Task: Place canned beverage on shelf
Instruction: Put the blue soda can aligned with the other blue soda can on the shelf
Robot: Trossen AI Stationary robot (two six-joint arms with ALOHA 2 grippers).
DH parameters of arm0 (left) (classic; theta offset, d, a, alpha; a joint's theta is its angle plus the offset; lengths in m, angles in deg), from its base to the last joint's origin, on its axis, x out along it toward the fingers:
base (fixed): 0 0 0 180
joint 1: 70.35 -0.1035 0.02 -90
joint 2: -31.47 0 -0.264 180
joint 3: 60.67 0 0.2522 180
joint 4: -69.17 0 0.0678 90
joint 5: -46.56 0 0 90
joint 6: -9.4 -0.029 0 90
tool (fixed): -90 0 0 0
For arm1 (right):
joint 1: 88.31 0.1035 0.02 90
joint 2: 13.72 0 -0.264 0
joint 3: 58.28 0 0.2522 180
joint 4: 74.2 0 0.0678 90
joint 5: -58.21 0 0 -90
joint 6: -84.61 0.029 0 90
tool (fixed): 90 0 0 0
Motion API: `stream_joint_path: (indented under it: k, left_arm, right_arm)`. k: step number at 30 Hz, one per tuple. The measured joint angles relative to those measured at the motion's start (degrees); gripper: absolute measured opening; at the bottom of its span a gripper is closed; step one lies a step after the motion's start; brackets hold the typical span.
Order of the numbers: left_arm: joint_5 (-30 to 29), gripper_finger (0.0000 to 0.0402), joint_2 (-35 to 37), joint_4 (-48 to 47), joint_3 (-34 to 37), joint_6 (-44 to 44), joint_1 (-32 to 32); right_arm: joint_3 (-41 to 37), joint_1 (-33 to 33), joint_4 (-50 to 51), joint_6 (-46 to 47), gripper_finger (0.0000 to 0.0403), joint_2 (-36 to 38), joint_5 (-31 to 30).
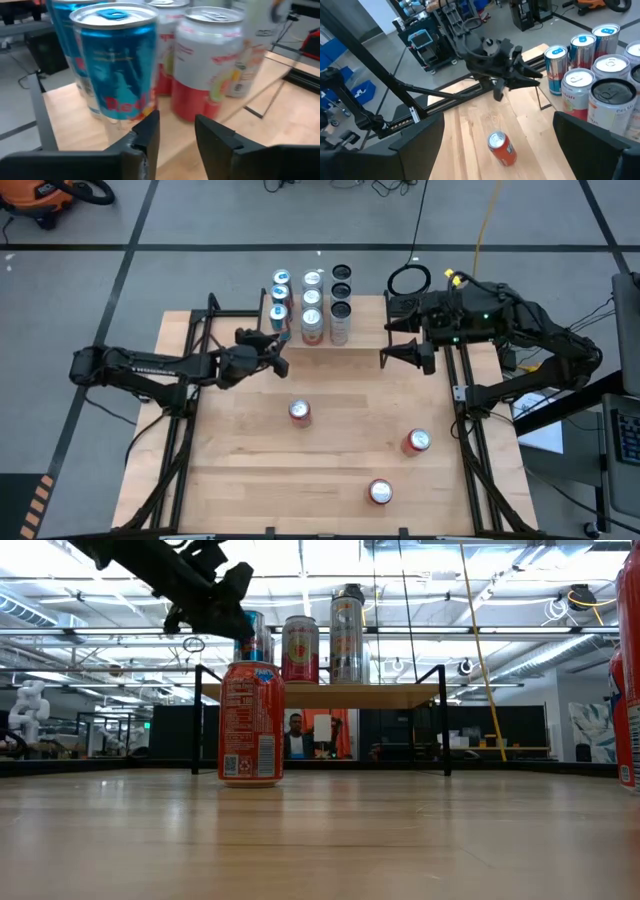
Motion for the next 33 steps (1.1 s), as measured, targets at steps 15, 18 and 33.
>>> stream_joint_path:
  k: [15, 18, 33]
  left_arm:
    - [5.34, 0.0053, 0.0, -0.04, 0.0, -2.04, -5.38]
    - [5.39, 0.0051, 0.0, -0.02, 0.0, -3.21, -5.72]
    - [5.46, 0.0051, 0.0, -1.12, 0.02, 0.38, -4.39]
  right_arm:
    - [0.0, 0.0, -1.74, -0.45, 0.0352, 0.0, 0.02]
    - [0.0, 0.0, -1.74, -0.91, 0.0352, 0.0, 0.02]
    - [0.0, 0.0, -1.7, -1.68, 0.0352, 0.0, 0.02]
